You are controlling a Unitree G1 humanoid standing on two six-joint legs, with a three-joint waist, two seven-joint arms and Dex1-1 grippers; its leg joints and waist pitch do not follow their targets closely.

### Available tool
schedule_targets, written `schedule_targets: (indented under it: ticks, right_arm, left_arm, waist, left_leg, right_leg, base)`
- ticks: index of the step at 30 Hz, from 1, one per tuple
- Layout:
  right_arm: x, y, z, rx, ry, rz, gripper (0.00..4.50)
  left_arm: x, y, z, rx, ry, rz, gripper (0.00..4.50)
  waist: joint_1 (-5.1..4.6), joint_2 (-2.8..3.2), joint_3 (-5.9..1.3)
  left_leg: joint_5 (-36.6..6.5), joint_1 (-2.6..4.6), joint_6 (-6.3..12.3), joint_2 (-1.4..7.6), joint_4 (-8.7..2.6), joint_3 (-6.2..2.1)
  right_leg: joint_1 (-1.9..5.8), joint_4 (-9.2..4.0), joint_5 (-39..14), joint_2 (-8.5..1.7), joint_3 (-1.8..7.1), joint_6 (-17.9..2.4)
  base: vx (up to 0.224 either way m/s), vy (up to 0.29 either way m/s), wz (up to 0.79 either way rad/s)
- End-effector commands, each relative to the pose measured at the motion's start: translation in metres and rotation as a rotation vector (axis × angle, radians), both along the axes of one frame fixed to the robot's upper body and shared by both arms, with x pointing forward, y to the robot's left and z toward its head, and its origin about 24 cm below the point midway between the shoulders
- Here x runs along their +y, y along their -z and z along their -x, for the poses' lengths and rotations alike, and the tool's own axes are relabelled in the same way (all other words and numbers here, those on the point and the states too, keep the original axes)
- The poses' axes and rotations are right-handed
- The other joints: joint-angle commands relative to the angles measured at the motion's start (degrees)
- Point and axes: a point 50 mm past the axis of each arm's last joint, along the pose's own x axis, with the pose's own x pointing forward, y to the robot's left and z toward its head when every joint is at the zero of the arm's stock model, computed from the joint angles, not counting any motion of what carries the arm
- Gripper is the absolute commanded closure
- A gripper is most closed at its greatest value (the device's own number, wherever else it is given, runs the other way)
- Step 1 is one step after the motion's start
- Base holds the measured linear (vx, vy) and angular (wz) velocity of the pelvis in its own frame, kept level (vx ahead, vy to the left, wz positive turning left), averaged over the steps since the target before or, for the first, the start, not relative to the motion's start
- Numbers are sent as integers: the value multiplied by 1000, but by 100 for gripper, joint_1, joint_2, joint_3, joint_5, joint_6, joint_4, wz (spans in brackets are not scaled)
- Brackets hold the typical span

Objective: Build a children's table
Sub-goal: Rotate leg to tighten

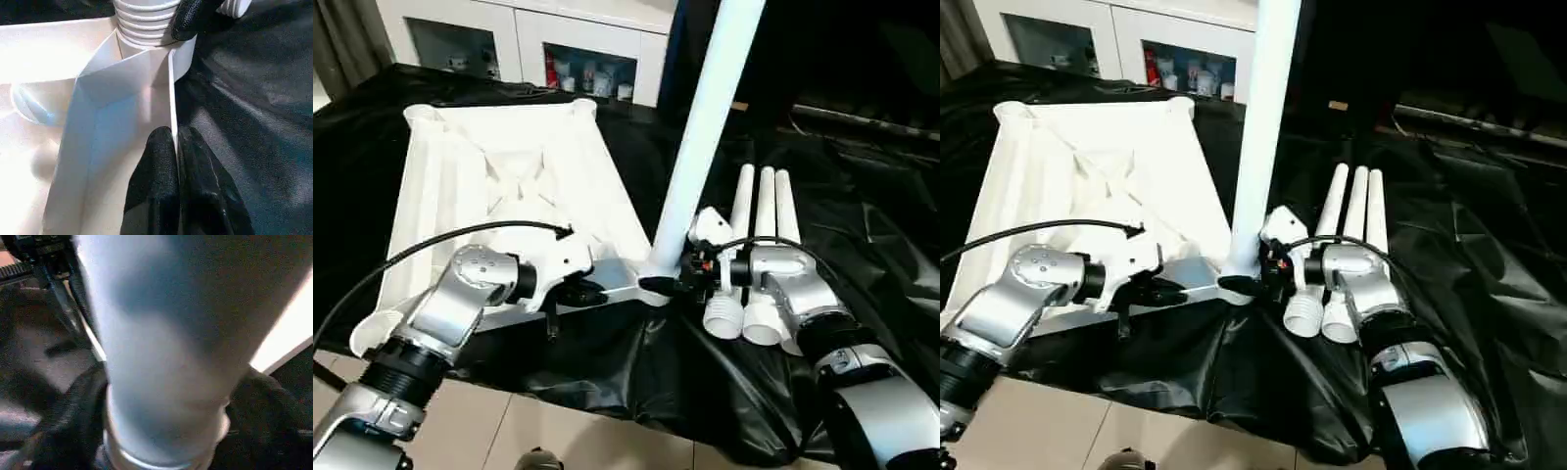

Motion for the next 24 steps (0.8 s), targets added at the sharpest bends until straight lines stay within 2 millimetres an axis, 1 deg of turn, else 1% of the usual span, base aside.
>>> schedule_targets:
  ticks: [1, 2, 3, 5, 6, 8, 9, 11, 12, 13, 14, 15, 16, 17, 18, 19, 20, 21, 22, 23, 24]
  right_arm:
    - [-5, 3, 0, 17, 20, 6, 123]
    - [-5, 4, 1, 19, 19, 8, 123]
    - [-5, 6, 2, 22, 20, 16, 134]
    - [-5, 10, 3, 28, 26, 26, 144]
    - [-5, 11, 4, 30, 28, 30, 162]
    - [-5, 15, 5, 42, 41, 32, 169]
    - [-5, 17, 5, 47, 50, 32, 169]
    - [-4, 25, 5, 78, 141, 17, 172]
    - [-4, 25, 5, 80, 148, 15, 173]
    - [-3, 27, 4, 85, 175, 11, 173]
    - [-3, 31, 4, 105, 227, 4, 173]
    - [-1, 36, 4, 123, 275, 2, 174]
    - [4, 45, 4, 154, 384, 2, 175]
    - [6, 49, 4, 167, 434, 2, 175]
    - [10, 53, 3, 185, 510, 1, 175]
    - [11, 56, 3, 197, 553, 1, 175]
    - [14, 58, 1, 201, 637, 17, 175]
    - [15, 60, 0, 203, 694, 30, 175]
    - [15, 60, 0, 203, 694, 30, 175]
    - [22, 63, -2, 234, 799, 48, 175]
    - [26, 63, -3, 248, 828, 41, 175]
  left_arm:
    - [-10, -14, 0, -54, 57, 32, 450]
    - [-9, -13, 0, -54, 55, 31, 450]
    - [-9, -12, 0, -54, 48, 29, 450]
    - [-8, -11, 0, -54, 38, 27, 450]
    - [-7, -11, 0, -54, 35, 27, 450]
    - [-7, -10, 0, -54, 24, 28, 450]
    - [-6, -10, 0, -55, 16, 30, 450]
    - [-5, -9, -4, -63, -46, 38, 450]
    - [-5, -8, -5, -64, -50, 39, 450]
    - [-5, -8, -6, -65, -65, 40, 450]
    - [-6, -7, -7, -63, -82, 45, 450]
    - [-6, -6, -9, -62, -99, 51, 450]
    - [-8, -4, -15, -68, -158, 57, 450]
    - [-9, -2, -18, -74, -189, 56, 450]
    - [-11, 0, -24, -81, -243, 53, 450]
    - [-12, 1, -27, -84, -275, 51, 450]
    - [-14, 2, -33, -91, -333, 46, 450]
    - [-16, 3, -36, -96, -372, 42, 450]
    - [-16, 3, -36, -96, -372, 42, 450]
    - [-23, 6, -46, -105, -481, 35, 450]
    - [-27, 7, -48, -110, -514, 37, 450]
  waist:
    - [-1, 121, -443]
    - [-2, 119, -441]
    - [-1, 115, -444]
    - [-6, 116, -446]
    - [-10, 116, -449]
    - [-15, 121, -450]
    - [-14, 121, -451]
    - [-21, 124, -448]
    - [-25, 126, -439]
    - [-28, 117, -428]
    - [-32, 118, -423]
    - [-48, 133, -389]
    - [-54, 140, -386]
    - [-62, 141, -374]
    - [-66, 141, -387]
    - [-75, 138, -382]
    - [-72, 174, -372]
    - [-81, 160, -369]
    - [-84, 158, -359]
    - [-84, 200, -347]
    - [-96, 186, -334]
  left_leg:
    - [-791, 12, 155, 240, -389, -70]
    - [-793, 10, 156, 237, -386, -65]
    - [-780, 10, 157, 239, -386, -68]
    - [-770, 9, 159, 239, -384, -69]
    - [-742, 4, 159, 238, -383, -70]
    - [-723, -1, 162, 238, -381, -73]
    - [-720, 9, 162, 239, -381, -70]
    - [-718, 6, 149, 237, -384, -70]
    - [-784, 16, 115, 236, -392, -72]
    - [-912, 18, 92, 230, -397, -72]
    - [-949, 18, 73, 230, -400, -72]
    - [-1119, 30, 20, 230, -425, -80]
    - [-1282, 40, -54, 234, -432, -97]
    - [-1341, 54, -83, 223, -440, -93]
    - [-1398, 84, -138, 218, -438, -101]
    - [-1408, 84, -171, 221, -442, -106]
    - [-1493, 107, -173, 211, -441, -104]
    - [-1580, 129, -196, 204, -434, -104]
    - [-1721, 143, -193, 199, -444, -114]
    - [-1848, 156, -204, 196, -443, -120]
    - [-1936, 171, -213, 189, -443, -120]
  right_leg:
    - [408, -381, -762, -475, 485, -1068]
    - [407, -384, -754, -474, 487, -1069]
    - [411, -377, -739, -475, 486, -1070]
    - [409, -372, -704, -473, 485, -1077]
    - [414, -365, -671, -474, 485, -1086]
    - [416, -358, -625, -474, 485, -1104]
    - [410, -358, -605, -473, 486, -1109]
    - [413, -357, -584, -473, 490, -1120]
    - [406, -376, -701, -474, 489, -1104]
    - [413, -408, -925, -483, 484, -1047]
    - [411, -414, -1021, -486, 489, -1013]
    - [393, -470, -1394, -486, 483, -917]
    - [402, -510, -1790, -512, 477, -795]
    - [377, -543, -1951, -502, 478, -731]
    - [369, -568, -2103, -512, 478, -667]
    - [362, -583, -2211, -517, 478, -614]
    - [341, -605, -2336, -510, 469, -584]
    - [335, -635, -2518, -521, 463, -521]
    - [322, -665, -2720, -514, 443, -434]
    - [306, -698, -2873, -515, 434, -349]
    - [296, -729, -3016, -511, 414, -290]
  base:
    - [0, 0, 0]
    - [0, 0, 0]
    - [0, 0, 0]
    - [0, 0, 0]
    - [0, 0, 0]
    - [0, 0, 0]
    - [0, 0, 0]
    - [0, 0, 0]
    - [0, 0, 0]
    - [0, 0, 0]
    - [0, 0, 0]
    - [0, 0, 0]
    - [0, 0, 0]
    - [0, 0, 0]
    - [0, 0, 0]
    - [0, 0, 0]
    - [0, 0, 0]
    - [0, 0, 0]
    - [0, 0, 0]
    - [0, 0, 0]
    - [0, 0, 0]
